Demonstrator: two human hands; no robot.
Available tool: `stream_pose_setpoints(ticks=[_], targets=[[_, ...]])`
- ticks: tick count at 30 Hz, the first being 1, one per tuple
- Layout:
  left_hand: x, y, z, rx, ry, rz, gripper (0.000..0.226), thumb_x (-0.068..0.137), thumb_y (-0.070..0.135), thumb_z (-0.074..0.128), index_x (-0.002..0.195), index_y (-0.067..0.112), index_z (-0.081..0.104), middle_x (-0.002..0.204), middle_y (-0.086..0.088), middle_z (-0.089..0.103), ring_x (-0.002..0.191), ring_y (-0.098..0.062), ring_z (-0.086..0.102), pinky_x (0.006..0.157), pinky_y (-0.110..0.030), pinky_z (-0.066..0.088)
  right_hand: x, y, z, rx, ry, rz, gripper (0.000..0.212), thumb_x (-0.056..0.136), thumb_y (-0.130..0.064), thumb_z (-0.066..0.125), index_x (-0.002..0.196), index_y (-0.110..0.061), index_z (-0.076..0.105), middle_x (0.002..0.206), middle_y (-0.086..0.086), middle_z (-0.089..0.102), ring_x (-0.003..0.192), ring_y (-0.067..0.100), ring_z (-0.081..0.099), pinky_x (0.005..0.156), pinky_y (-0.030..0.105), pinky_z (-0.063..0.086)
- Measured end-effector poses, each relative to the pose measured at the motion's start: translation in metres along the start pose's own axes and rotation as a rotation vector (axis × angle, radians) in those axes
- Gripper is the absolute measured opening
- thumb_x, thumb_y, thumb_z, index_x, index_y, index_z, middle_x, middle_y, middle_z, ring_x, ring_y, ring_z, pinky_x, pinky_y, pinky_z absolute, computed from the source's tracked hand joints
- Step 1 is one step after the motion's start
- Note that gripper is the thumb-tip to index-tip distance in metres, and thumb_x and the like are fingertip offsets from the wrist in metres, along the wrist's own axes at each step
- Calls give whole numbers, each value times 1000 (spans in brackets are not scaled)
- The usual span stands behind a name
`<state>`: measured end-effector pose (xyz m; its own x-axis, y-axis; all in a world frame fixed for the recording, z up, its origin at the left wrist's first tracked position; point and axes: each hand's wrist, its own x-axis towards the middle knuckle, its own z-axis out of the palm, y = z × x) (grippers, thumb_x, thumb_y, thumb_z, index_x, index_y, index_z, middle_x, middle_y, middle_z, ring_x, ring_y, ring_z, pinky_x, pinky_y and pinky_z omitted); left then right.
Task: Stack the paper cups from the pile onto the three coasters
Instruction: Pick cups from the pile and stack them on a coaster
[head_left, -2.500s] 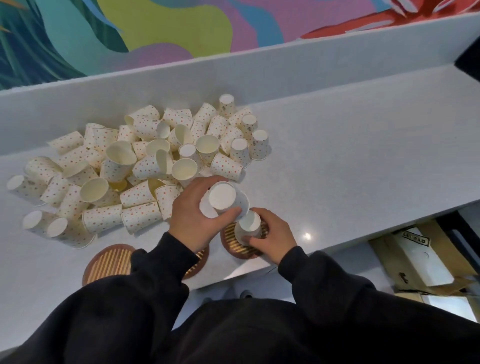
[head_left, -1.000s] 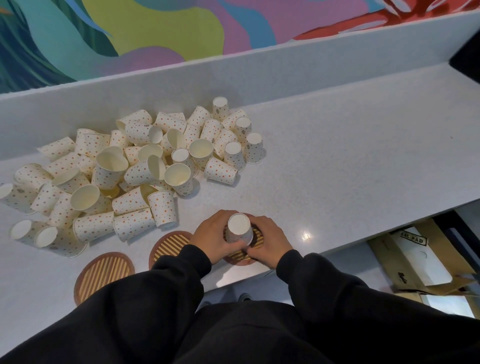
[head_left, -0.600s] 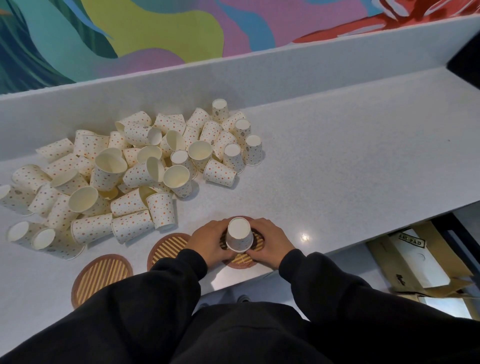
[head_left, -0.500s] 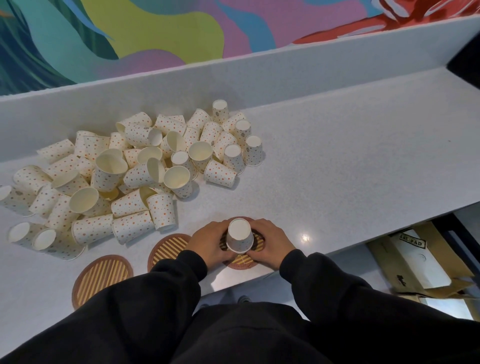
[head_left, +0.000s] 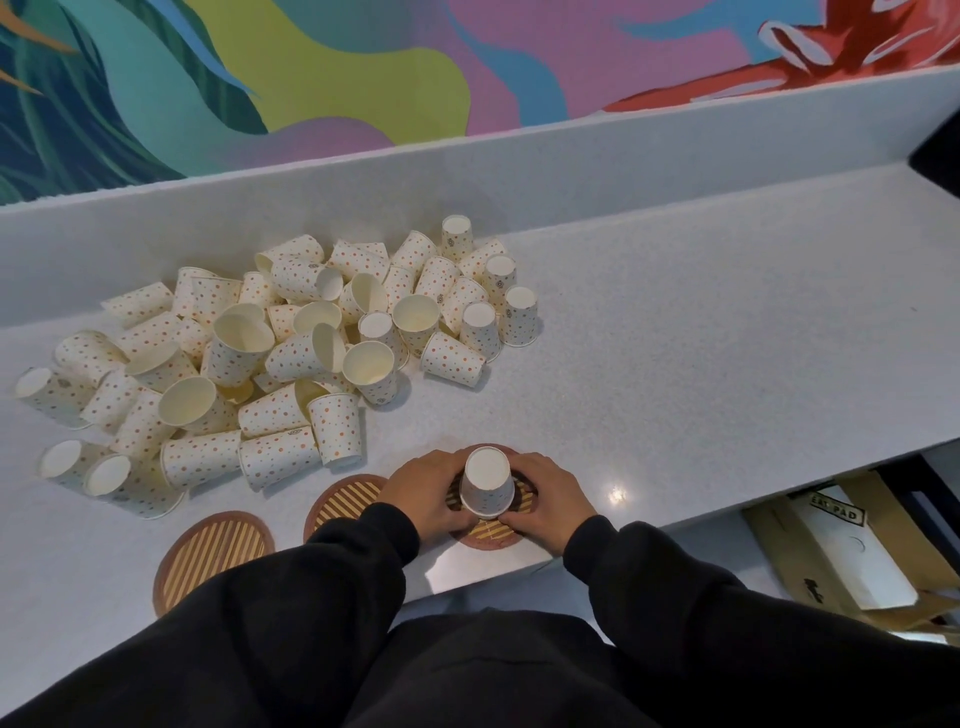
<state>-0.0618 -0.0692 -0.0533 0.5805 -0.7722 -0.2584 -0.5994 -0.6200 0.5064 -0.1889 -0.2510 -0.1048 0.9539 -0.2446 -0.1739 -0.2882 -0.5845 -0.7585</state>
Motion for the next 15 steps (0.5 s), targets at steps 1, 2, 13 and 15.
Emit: stream_pose_setpoints(ticks=[1,2,13,15], targets=[[-1,1,0,-17,-9,1,80,78,55,78,147,37,42,136,2,61,121,-17,56,101,-30,42,1,0,-3,22,-16,12,71,77,-32,84,142,-34,55,133,-11,62,120,6,56,106,25,45],[-2,1,0,-37,-22,5,82,77,52,79,148,39,40,138,4,59,123,-16,54,104,-30,40,1,0,-7,58,-26,31,70,78,-25,83,142,-32,57,131,-10,62,118,5,58,104,24,48],[50,-12,-79,149,285,47,53,94,9,60,145,20,50,148,-3,51,133,-24,49,112,-37,40,114,-51,-86,54,217,103,55,86,-24,81,136,-23,59,128,-4,63,105,13,62,96,33,55],[74,-5,-81,239,265,79,58,92,2,57,147,14,49,152,-8,48,138,-31,45,114,-40,38,134,-65,-88,27,234,27,56,88,-27,79,139,-23,55,136,-1,59,107,16,61,95,34,54]])
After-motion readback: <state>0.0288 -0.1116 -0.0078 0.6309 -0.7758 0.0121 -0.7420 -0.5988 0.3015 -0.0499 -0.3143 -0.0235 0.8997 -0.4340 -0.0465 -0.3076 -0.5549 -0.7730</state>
